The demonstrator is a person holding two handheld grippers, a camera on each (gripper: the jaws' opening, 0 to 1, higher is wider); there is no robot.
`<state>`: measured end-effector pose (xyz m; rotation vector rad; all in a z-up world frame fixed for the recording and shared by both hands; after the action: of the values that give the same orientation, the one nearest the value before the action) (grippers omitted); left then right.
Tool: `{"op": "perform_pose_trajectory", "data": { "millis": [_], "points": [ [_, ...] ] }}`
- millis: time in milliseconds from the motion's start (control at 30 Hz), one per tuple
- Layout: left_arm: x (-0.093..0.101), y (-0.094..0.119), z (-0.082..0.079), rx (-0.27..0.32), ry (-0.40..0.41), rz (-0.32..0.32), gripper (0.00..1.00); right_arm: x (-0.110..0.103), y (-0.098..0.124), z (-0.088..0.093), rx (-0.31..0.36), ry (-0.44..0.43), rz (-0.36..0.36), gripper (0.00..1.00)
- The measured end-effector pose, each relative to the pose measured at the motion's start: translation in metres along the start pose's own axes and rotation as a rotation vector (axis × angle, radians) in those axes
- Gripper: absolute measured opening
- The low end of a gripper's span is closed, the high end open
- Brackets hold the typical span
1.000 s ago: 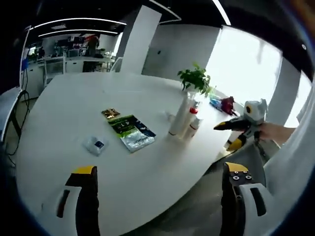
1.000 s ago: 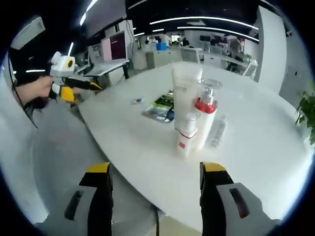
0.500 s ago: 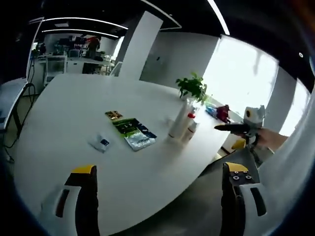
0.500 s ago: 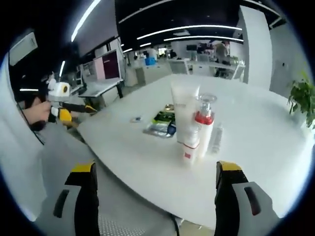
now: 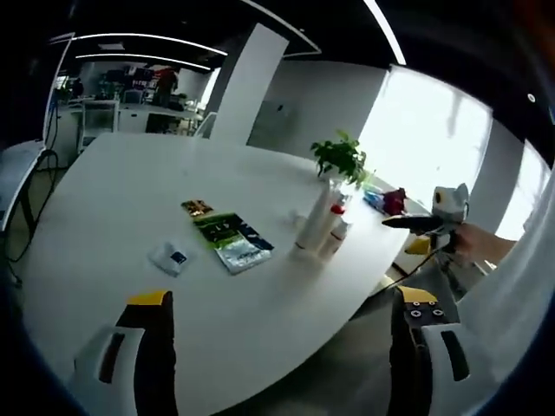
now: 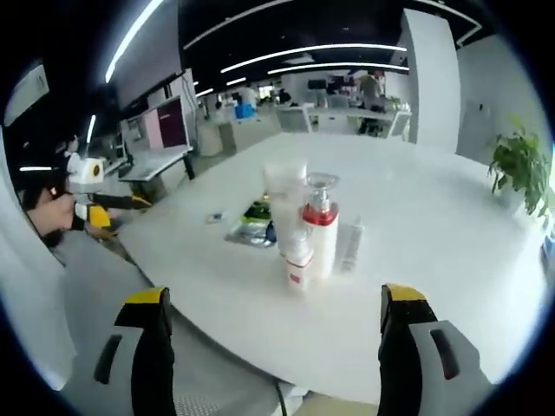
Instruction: Arrange the skincare products in the storage area until every visible bottle or jar stands upright without overlapping.
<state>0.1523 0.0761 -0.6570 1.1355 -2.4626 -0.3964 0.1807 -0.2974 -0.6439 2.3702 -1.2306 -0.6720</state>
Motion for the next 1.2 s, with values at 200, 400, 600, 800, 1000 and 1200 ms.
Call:
{"op": "perform_pose_trajectory", "data": {
  "millis": [200,400,600,800,1000,1200],
  "points": [
    [0.006,-0.006,0.003,-0.015,0.009,0.007,0.97,0.008,-0.002,-0.003,-0.004,-0.004,0.014,0.99],
    [0.009,-0.012,0.001,-0.023,0.002,0.012,0.97,0.017,-0.011,-0.001,-0.046,0.011,0.014,0.99],
    [0.011,-0.016,0.004,-0.035,0.021,0.003,0.94,0.032,-0.018,-0.001,-0.087,0.023,0.026,0.96],
    [0.008,-0.018,0.005,-0.048,0.031,-0.006,0.94,0.049,-0.025,-0.004,-0.119,0.016,0.066,0.93],
    [0.0,-0.023,0.006,-0.057,0.033,-0.04,0.93,0.072,-0.037,-0.006,-0.169,0.015,0.138,0.87],
    [-0.003,-0.026,0.01,-0.062,0.058,-0.059,0.93,0.097,-0.045,-0.009,-0.213,-0.012,0.196,0.83]
  ]
}}
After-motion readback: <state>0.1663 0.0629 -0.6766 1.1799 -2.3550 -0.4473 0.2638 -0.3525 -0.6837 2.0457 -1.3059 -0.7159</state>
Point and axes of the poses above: the point that each gripper's makers call its tool centre point, and the gripper's own axes: y roughly backward along the fingers, x roughly to its right, z roughly out of its underside, the point moved 8 cm from there along y, roughly backward along the fingers, and after that the axes turned 9 degrees about -y, right-handed, at the moved point
